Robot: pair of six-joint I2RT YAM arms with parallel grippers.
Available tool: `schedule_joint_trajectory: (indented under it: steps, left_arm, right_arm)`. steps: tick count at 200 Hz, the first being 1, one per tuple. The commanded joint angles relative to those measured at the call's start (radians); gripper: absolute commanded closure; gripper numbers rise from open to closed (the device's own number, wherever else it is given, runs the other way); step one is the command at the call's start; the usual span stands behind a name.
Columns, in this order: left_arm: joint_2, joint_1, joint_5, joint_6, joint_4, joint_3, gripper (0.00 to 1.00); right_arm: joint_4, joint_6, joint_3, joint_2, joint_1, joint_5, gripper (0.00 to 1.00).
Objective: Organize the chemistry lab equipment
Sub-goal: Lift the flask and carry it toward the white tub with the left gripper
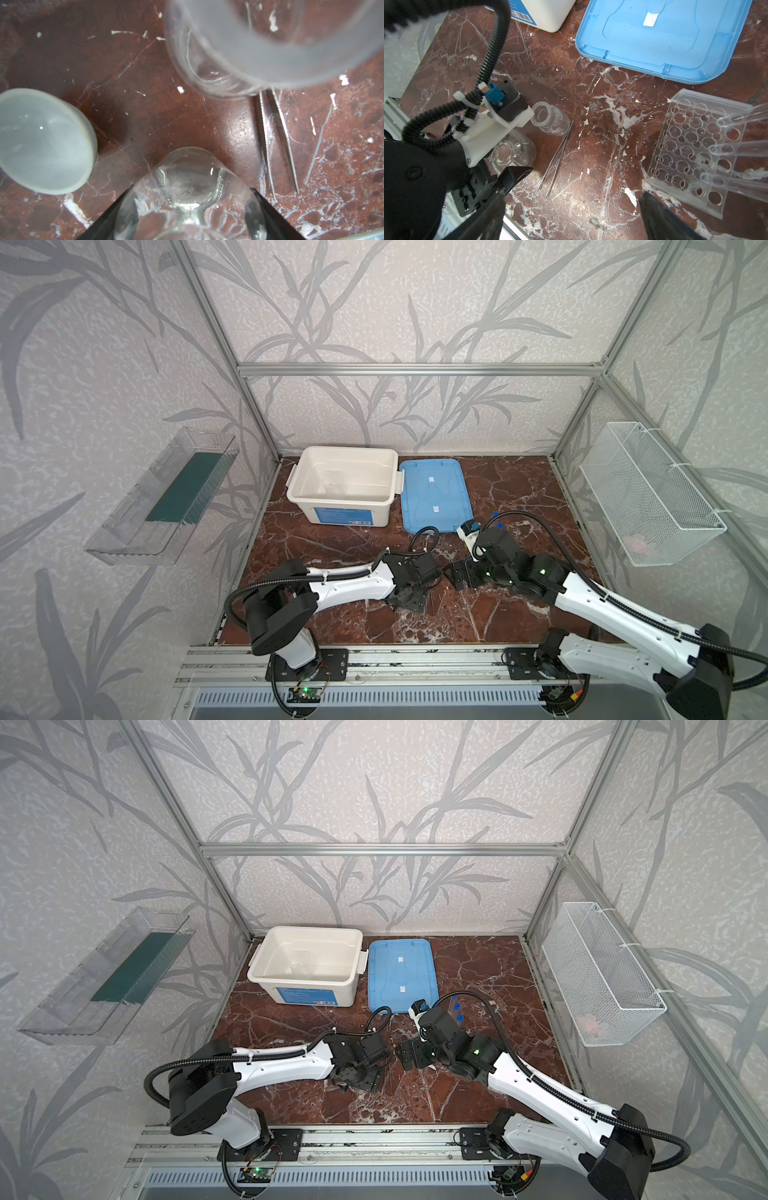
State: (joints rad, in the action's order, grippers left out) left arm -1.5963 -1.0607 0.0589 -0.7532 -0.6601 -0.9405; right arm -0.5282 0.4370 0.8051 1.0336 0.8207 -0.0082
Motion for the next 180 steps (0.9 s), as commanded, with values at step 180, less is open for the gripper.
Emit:
schedule_joint_trajectory:
  steps: [180]
  left_arm:
    - [0.256,0.330,0.145,0.246,-0.497,-0.540,0.35]
  right_arm:
    - [0.085,-0.064,0.205,0.098,-0.003,-0.073,0.01]
